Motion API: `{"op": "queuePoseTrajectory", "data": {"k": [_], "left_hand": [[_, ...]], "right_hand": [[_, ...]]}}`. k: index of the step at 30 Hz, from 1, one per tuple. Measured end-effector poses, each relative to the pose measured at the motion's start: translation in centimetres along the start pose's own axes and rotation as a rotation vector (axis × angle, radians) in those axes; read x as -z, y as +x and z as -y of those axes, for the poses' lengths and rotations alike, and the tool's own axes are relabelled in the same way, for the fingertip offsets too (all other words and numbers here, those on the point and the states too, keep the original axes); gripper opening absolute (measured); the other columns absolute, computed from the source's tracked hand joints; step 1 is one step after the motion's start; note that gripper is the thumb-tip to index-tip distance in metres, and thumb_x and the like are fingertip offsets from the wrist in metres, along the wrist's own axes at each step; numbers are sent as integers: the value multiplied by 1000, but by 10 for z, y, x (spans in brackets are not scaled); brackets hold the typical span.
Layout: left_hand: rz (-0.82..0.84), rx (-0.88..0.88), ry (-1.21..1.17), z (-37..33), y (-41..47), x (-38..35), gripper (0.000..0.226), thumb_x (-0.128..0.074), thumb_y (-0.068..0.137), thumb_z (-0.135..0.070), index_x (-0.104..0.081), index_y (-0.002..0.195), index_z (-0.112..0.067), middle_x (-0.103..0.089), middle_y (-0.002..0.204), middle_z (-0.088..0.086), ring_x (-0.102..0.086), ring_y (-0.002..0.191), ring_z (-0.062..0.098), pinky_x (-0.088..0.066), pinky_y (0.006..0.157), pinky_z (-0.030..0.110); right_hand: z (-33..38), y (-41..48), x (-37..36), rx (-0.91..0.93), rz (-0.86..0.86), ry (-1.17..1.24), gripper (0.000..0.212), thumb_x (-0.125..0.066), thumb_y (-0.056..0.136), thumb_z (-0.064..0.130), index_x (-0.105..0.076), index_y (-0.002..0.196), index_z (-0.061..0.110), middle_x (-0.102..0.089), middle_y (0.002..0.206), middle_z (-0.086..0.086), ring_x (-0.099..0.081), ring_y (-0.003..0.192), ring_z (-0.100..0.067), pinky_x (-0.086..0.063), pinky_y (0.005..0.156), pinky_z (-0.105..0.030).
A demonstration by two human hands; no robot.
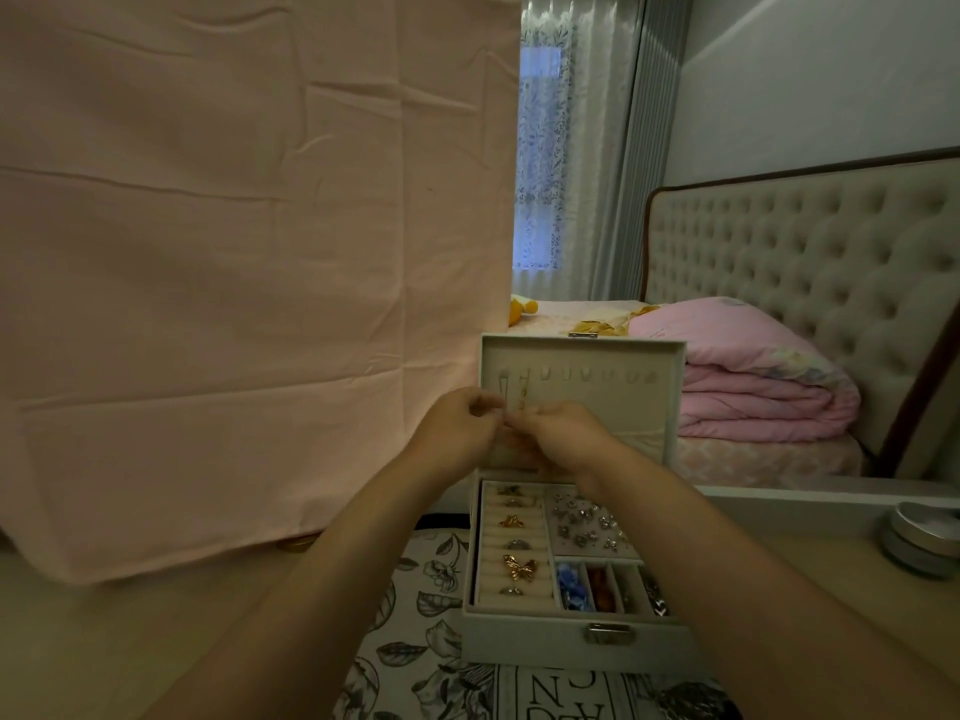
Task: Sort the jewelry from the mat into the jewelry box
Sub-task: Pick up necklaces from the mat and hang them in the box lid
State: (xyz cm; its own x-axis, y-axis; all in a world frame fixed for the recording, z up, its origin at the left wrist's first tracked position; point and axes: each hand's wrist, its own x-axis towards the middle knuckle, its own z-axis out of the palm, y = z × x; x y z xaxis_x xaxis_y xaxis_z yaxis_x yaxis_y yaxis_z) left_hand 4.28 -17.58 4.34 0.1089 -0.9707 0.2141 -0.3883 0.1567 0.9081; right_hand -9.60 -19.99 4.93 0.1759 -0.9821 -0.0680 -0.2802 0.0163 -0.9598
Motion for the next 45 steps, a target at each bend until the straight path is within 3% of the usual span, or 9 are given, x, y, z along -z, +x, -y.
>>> {"op": "queuePoseTrajectory", "data": {"k": [4,11,15,22,25,30,38,41,45], "left_hand": [[13,49,-40,3,-6,-8,30,-55,99,-14,-58,129,-10,-68,107,5,-64,65,12,-44,47,15],[128,79,-160,-3,-11,-15,21,-60,98,-24,-68,114,-14,-75,102,1,-61,58,6,-48,53,19],[68,86,-188,-6,-7,-5,15,-63,95,-17,-71,103,-8,-74,92,6,-57,59,9,-49,54,19],[42,39,-131,-15,-6,3,12,-68,92,-17,-73,99,-8,-70,75,-2,-55,48,1,-40,42,11],[21,-20,-77,-14,-4,1,5,-72,89,-16,-76,86,-17,-72,75,-6,-63,58,-3,-46,52,12],[32,-108,-29,-15,-3,1,9,-73,86,-22,-77,94,-23,-75,89,-4,-71,84,12,-58,82,31],[50,-232,697,-2,-2,-5,40,-53,96,-31,-57,135,-24,-58,133,-3,-57,118,18,-48,96,35],[106,-295,890,10,-3,-14,44,-51,97,-30,-49,139,-19,-49,134,1,-57,110,24,-48,82,34],[72,-360,915,20,-1,-19,46,-52,95,-33,-47,139,-19,-45,132,0,-58,97,21,-38,69,30]], "right_hand": [[1,-2,8,86,-30,-122,20,-66,96,21,-76,97,4,-74,82,-2,-67,83,-16,-52,84,-33],[21,-7,17,166,9,-87,16,-61,99,18,-76,102,11,-73,95,-4,-64,78,-13,-47,53,-14],[20,-2,20,174,-22,-121,15,-61,98,25,-76,98,22,-65,82,3,-55,71,-13,-43,61,-28],[4,-15,20,91,158,-292,19,-60,93,20,-73,107,18,-58,72,2,-49,63,-12,-39,56,-26],[-3,-17,13,146,210,-277,11,-68,92,20,-75,101,23,-63,63,13,-52,59,-5,-43,53,-18],[-4,-11,15,116,123,-162,16,-64,97,25,-74,95,13,-70,77,-3,-57,54,-7,-45,51,-19],[16,9,35,235,-87,-401,17,-68,95,23,-75,81,15,-70,78,0,-61,74,-10,-51,70,-31],[24,15,40,289,-123,-445,28,-66,95,20,-72,68,17,-69,74,5,-59,70,-6,-45,63,-25],[28,30,41,358,-202,-480,24,-70,92,18,-77,70,22,-74,90,7,-64,83,-9,-58,73,-37]]}}
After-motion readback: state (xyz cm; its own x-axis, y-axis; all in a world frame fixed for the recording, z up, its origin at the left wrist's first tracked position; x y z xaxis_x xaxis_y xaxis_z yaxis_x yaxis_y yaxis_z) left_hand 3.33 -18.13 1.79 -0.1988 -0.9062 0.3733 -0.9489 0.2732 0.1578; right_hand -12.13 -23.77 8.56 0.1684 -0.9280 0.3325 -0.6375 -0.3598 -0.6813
